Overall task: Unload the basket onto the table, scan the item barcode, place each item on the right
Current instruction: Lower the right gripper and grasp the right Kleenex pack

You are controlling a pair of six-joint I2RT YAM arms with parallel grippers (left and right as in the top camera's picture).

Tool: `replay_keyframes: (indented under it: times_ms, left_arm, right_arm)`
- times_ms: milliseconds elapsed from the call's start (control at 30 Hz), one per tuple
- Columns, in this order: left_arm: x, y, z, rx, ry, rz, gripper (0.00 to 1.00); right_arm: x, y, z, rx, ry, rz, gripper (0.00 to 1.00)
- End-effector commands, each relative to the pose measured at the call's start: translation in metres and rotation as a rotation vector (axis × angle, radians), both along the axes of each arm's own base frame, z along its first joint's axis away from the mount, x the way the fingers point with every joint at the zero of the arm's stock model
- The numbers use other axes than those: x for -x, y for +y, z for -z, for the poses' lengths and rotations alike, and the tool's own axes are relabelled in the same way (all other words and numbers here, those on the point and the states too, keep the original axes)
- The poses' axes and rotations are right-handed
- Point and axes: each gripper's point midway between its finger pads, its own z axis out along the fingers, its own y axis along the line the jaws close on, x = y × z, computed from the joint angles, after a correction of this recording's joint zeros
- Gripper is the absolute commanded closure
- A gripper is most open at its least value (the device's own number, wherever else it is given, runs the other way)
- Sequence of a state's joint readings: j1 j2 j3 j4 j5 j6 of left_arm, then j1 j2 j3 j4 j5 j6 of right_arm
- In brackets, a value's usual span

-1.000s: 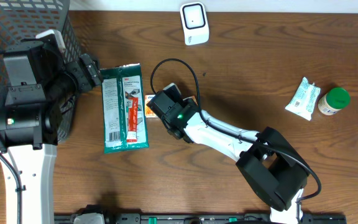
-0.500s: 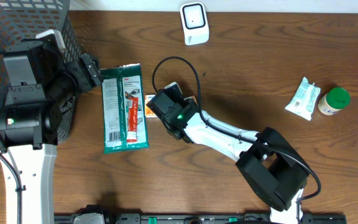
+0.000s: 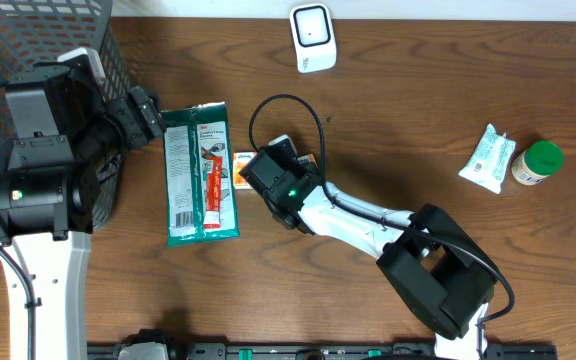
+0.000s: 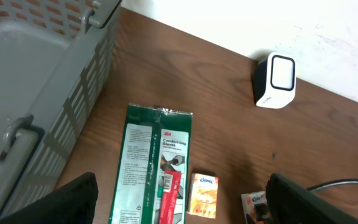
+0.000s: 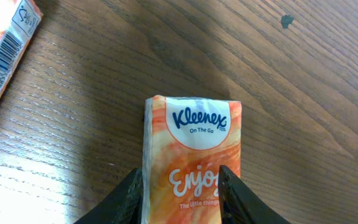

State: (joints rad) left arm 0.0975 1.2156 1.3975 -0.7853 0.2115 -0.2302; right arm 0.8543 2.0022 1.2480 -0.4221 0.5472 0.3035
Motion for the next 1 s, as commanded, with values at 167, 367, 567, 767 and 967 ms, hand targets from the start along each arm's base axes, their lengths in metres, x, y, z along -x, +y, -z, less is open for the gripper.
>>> replay_keyframes:
  times_ms: [167, 367, 567, 767, 967]
  left_arm:
    - [0.0, 0.001, -0.003, -0.006, -0.007, 0.007, 0.13]
    - [0.0, 0.001, -0.003, -0.006, -0.007, 0.007, 0.13]
    - [0.0, 0.001, -0.003, -0.006, -0.007, 0.007, 0.13]
    - [0.0, 0.001, -0.003, -0.006, -0.007, 0.007, 0.13]
    - [0.0, 0.001, -0.003, -0.006, -0.007, 0.007, 0.13]
  right_arm:
    - [0.001, -0.012, 0.009, 0.036, -0.002, 0.028, 0.65]
    - [-0.001, -0.021, 0.006, 0.132, -0.013, -0.016, 0.61]
    - [0.001, -0.023, 0.006, 0.191, -0.001, -0.074, 0.58]
    - [0.004, -0.015, 0.01, 0.168, 0.029, -0.114, 0.58]
    - [0.008, 0.0, 0.015, 0.086, 0.063, -0.145, 0.62]
